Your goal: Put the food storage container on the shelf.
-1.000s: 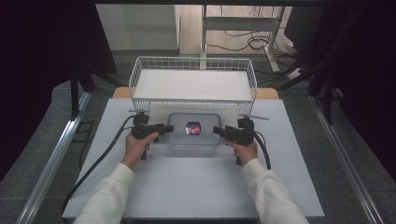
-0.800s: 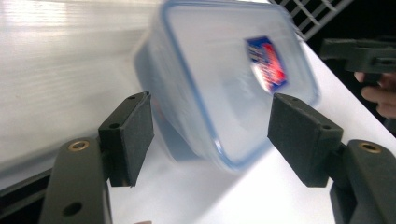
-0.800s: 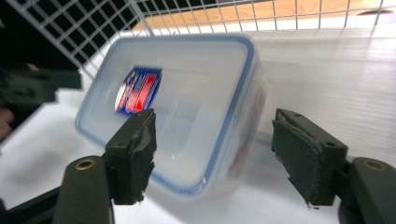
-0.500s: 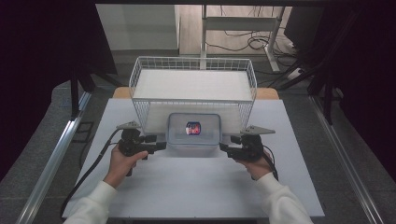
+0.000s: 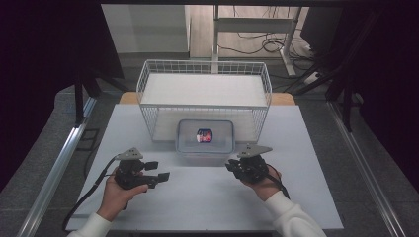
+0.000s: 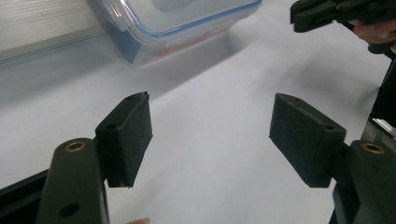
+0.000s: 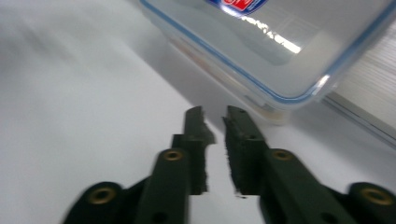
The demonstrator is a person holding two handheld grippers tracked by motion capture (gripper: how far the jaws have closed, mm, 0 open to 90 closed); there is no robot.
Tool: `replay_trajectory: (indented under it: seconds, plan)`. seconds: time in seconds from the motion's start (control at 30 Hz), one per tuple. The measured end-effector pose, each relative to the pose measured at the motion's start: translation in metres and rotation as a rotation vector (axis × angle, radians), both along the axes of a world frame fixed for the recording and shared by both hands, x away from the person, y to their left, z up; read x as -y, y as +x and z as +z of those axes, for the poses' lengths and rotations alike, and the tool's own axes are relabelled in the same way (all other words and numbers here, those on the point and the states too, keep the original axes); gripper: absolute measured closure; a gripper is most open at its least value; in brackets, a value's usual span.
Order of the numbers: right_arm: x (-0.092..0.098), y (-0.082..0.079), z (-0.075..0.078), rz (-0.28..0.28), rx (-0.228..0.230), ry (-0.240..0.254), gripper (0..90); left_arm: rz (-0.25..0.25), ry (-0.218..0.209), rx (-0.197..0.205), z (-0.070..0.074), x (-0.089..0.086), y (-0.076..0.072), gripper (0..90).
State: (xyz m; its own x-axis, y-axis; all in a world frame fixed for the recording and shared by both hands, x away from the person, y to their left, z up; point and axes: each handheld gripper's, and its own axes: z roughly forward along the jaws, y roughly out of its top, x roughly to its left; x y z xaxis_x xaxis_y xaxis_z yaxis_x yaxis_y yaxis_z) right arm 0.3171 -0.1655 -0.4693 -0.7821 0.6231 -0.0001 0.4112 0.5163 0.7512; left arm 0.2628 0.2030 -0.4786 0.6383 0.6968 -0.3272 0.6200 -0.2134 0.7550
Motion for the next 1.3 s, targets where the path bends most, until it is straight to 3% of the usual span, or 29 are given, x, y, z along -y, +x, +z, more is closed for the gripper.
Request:
replay_trajectory:
  seconds: [0.27,0.43,0.77,0.93,1.07,1.3]
  plan:
    - [-0.044,0.016,-0.021,0.038,-0.028,-0.07,88.9,-0.013,0.022,-0.009,-0.006,0.002,-0.006,29.4]
    - [-0.066,0.027,-0.034,0.033,-0.004,-0.111,89.0,-0.032,0.03,-0.012,-0.01,0.004,-0.006,29.1]
    - [-0.077,0.041,-0.04,-0.019,-0.006,-0.095,89.1,-0.029,0.023,-0.021,-0.011,0.004,-0.005,29.1]
    - [-0.079,0.043,-0.033,-0.022,0.014,-0.077,89.1,-0.03,0.02,-0.023,-0.011,0.004,-0.005,29.0]
    - [-0.079,0.046,-0.026,-0.063,0.036,-0.062,89.1,-0.031,0.023,-0.026,-0.012,0.005,-0.005,28.9]
    - [-0.077,0.055,-0.027,-0.088,0.033,-0.042,89.1,-0.029,0.029,-0.028,-0.012,0.003,-0.004,27.9]
